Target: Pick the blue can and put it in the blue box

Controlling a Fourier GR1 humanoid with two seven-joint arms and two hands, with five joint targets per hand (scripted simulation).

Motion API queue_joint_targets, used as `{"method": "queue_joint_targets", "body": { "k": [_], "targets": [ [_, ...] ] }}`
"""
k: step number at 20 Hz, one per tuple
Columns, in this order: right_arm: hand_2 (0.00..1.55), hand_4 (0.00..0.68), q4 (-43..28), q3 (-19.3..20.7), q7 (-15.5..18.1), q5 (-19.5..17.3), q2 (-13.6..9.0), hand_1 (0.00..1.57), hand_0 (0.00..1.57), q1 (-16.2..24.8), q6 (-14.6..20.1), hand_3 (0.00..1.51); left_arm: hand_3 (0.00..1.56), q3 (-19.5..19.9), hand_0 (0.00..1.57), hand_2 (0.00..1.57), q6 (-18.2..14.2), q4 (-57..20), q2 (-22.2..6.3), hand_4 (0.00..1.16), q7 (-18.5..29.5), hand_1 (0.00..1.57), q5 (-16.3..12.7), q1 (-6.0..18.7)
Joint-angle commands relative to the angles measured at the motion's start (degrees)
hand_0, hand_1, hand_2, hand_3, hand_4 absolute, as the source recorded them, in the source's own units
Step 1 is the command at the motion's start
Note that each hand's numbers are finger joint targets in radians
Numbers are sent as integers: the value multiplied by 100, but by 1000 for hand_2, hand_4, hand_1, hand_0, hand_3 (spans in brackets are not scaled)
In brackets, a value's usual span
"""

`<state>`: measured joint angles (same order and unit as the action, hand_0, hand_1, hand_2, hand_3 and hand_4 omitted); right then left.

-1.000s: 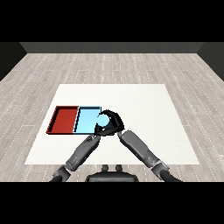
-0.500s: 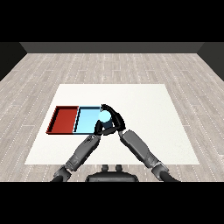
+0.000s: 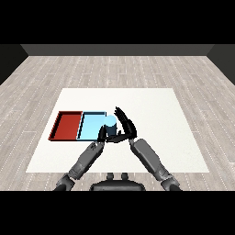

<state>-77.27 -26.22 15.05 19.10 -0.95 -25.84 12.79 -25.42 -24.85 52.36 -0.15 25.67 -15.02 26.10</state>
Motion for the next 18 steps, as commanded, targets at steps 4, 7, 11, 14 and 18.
{"method": "queue_joint_targets", "body": {
  "k": [4,7,11,14,18],
  "targets": [
    [0,0,-1460,417,-589,-2,-469,0,0,728,-166,0,1502,-60,1571,1571,-448,246,14,1126,-308,1571,197,67],
    [0,0,-1747,549,-395,-140,-515,0,0,1163,-196,0,1494,213,1571,1571,-111,56,14,1126,-162,1571,498,-44],
    [0,0,-2179,1232,-94,553,-1013,0,0,1824,-795,0,1487,538,1571,1569,115,-55,-245,1127,-325,1571,393,170],
    [0,0,-2294,1386,87,389,-927,0,0,2026,-700,0,1494,662,1571,1571,66,-193,-333,1137,-256,1571,586,69],
    [0,0,-2356,2027,-125,684,-1176,0,0,1967,-685,0,1503,984,1571,1571,223,-160,-1030,1134,-781,1571,558,280]
  ]
}}
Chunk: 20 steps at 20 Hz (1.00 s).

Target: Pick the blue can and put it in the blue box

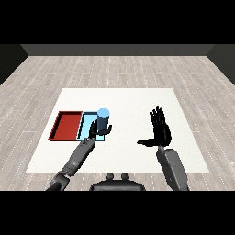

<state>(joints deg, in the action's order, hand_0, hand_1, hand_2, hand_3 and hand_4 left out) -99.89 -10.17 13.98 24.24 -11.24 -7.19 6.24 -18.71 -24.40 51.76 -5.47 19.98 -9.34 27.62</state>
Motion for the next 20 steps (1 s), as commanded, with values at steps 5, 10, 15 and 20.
{"method": "queue_joint_targets", "body": {
  "k": [5,10,15,20],
  "targets": [
    [0,0,-417,359,-127,-44,-74,0,0,528,248,0,1498,851,1571,1571,241,-870,-855,1108,-926,1571,-217,495],
    [0,0,93,751,71,199,-199,0,0,283,-203,0,1517,1265,1571,1571,382,-2366,-1098,1068,-570,1571,-106,945],
    [0,0,238,685,77,25,-129,0,0,414,-157,0,1444,1130,1571,1571,-14,-3477,-865,1033,-903,1571,297,1376],
    [0,0,641,738,99,16,13,0,0,214,-121,0,1378,1078,1571,1502,249,-4394,-1017,987,-1213,1571,551,1884]
  ]
}}
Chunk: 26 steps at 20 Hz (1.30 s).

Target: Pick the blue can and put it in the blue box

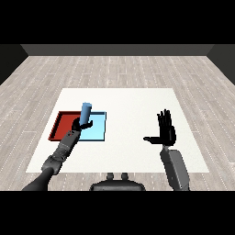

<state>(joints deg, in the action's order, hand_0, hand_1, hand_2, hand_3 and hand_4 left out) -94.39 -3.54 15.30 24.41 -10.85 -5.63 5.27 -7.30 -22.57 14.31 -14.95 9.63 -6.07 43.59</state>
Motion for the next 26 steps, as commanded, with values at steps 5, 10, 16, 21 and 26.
{"method": "queue_joint_targets", "body": {
  "k": [5,10,16,21,26],
  "targets": [
    [0,0,801,-4,342,-130,315,0,0,-280,-49,0,991,-119,1442,1353,-115,-1081,428,859,-505,1442,367,452],
    [0,0,468,183,173,10,87,0,0,-180,-172,0,0,-60,1571,1431,314,-1306,497,781,-729,1571,332,178],
    [0,0,421,139,343,68,192,0,0,157,-346,0,0,-183,0,0,402,-1414,363,588,-724,0,539,107],
    [0,0,653,267,407,125,139,0,0,-55,-556,0,0,-104,0,0,-522,-1208,367,0,-491,0,568,212],
    [0,0,382,437,88,346,45,0,0,-207,-463,0,0,630,0,0,-1838,-208,457,0,1010,0,-100,-105]
  ]
}}
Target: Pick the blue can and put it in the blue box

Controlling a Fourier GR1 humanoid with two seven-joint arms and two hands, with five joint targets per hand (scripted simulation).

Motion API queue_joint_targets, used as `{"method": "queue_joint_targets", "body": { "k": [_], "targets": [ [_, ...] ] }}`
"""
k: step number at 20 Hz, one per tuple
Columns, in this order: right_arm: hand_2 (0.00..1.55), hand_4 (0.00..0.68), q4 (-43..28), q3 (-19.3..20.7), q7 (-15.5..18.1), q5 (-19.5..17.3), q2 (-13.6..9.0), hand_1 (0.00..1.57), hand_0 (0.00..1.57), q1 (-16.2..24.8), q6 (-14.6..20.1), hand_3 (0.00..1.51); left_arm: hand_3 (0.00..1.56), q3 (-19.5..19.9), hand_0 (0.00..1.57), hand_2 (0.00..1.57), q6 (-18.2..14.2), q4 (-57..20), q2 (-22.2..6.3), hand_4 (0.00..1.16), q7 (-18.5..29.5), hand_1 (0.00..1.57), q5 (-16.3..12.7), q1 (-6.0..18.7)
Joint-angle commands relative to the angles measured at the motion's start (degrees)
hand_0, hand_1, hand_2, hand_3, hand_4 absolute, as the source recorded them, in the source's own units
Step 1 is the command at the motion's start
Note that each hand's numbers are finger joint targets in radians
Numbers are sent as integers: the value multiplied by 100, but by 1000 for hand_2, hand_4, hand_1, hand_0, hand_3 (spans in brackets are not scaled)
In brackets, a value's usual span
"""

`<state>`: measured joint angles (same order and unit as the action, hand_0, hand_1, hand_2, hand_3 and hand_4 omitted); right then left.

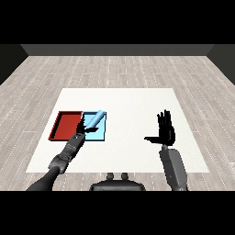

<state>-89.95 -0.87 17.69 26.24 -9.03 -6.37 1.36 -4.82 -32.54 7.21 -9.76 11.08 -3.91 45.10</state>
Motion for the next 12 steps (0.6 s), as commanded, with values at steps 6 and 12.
{"method": "queue_joint_targets", "body": {
  "k": [6,12],
  "targets": [
    [0,0,-119,14,-138,71,65,0,0,-129,49,0,0,522,0,0,371,1951,29,0,2575,0,-565,-639],
    [0,0,-259,-91,-204,-165,-149,0,0,200,-21,0,0,178,0,0,1255,3703,257,0,3342,0,-721,-1599]
  ]
}}
